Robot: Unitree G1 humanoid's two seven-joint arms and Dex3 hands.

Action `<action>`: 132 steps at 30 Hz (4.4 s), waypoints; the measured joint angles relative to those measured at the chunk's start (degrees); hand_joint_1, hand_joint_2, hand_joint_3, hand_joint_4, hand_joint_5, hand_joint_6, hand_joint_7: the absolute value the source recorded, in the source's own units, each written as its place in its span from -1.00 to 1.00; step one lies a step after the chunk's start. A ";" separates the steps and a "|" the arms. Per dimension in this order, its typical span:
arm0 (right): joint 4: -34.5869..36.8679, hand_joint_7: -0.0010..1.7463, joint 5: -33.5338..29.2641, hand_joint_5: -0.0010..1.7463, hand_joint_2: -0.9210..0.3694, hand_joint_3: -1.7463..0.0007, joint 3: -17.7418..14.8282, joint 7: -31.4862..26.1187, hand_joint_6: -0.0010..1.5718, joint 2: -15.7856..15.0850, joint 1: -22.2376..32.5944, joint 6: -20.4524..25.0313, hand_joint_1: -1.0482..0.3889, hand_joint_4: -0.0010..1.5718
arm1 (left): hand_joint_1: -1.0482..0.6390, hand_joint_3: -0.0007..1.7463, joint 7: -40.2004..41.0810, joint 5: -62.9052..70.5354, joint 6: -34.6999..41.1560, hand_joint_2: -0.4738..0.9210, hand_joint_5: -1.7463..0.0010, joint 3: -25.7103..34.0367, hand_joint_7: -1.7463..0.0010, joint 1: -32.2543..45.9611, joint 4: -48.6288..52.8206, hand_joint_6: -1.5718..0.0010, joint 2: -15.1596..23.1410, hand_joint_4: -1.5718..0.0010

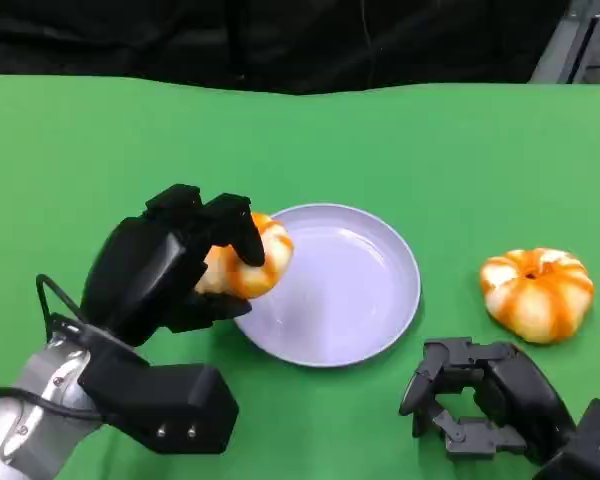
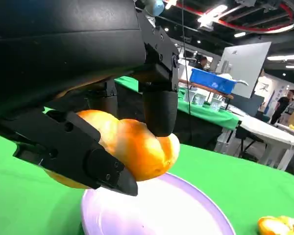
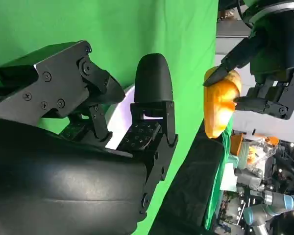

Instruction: Grasp the bread from the table and place it into the plate.

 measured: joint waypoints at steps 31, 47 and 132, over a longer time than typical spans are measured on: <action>-0.08 0.19 -0.57 0.58 -0.57 -0.09 0.36 -1.37 0.22 0.12 0.07 -0.87 0.57 0.19 | 0.07 -1.00 -2.32 0.46 -0.02 0.94 -1.00 -6.54 -0.84 -7.67 7.54 0.39 -5.79 0.33; -1.15 0.20 -0.56 0.59 -0.56 -0.09 0.69 -1.42 0.24 0.15 0.19 0.07 0.58 0.20 | 0.04 -1.00 -2.00 0.38 -1.91 0.98 -0.99 -7.72 -0.63 -13.50 18.53 0.28 -8.27 0.36; -2.49 0.20 -2.01 0.56 -0.52 -0.14 2.03 -2.72 0.23 -0.22 1.07 -0.58 0.58 0.26 | -0.74 -0.27 -1.88 -12.47 -4.29 1.00 0.95 1.38 0.98 -3.55 12.94 0.50 -7.27 0.31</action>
